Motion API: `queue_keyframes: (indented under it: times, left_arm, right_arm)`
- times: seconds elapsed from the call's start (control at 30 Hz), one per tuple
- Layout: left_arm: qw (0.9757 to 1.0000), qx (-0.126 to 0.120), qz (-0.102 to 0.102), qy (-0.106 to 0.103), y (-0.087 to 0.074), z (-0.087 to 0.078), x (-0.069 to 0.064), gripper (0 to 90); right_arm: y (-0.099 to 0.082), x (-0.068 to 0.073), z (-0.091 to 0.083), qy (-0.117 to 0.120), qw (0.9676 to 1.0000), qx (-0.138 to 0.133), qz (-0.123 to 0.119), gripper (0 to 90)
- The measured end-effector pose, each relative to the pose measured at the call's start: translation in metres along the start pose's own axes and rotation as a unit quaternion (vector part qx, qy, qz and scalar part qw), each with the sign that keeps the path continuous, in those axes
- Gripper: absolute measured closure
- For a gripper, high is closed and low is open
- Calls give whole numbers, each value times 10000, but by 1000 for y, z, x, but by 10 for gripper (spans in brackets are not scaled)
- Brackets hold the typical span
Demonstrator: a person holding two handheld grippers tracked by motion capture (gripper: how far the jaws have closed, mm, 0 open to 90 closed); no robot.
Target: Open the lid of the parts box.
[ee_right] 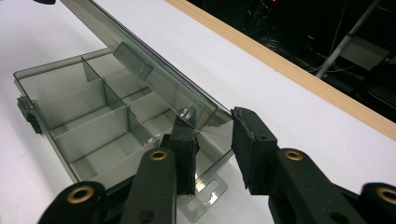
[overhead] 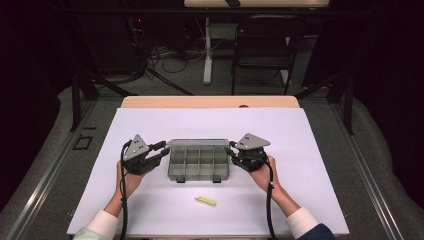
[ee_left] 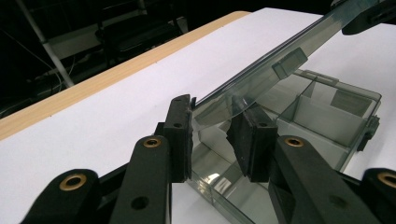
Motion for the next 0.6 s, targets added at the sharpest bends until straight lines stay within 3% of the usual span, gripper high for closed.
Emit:
queue_keyframes:
  times: [0.6]
  left_arm:
    - [9997, 52, -152, -167, 15, 5, 17, 738]
  right_arm:
    - [17, -15, 4, 81, 9995, 216, 238, 745]
Point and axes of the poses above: each handheld gripper's, and its own axes: z roughly forward along the jaws, y roughly out of its top, x roughly to its left, the point moved 5 cm from there along z, roughly forward along the jaws, and after that the axes turned 12 degrees about x, right-handed, at the moved point
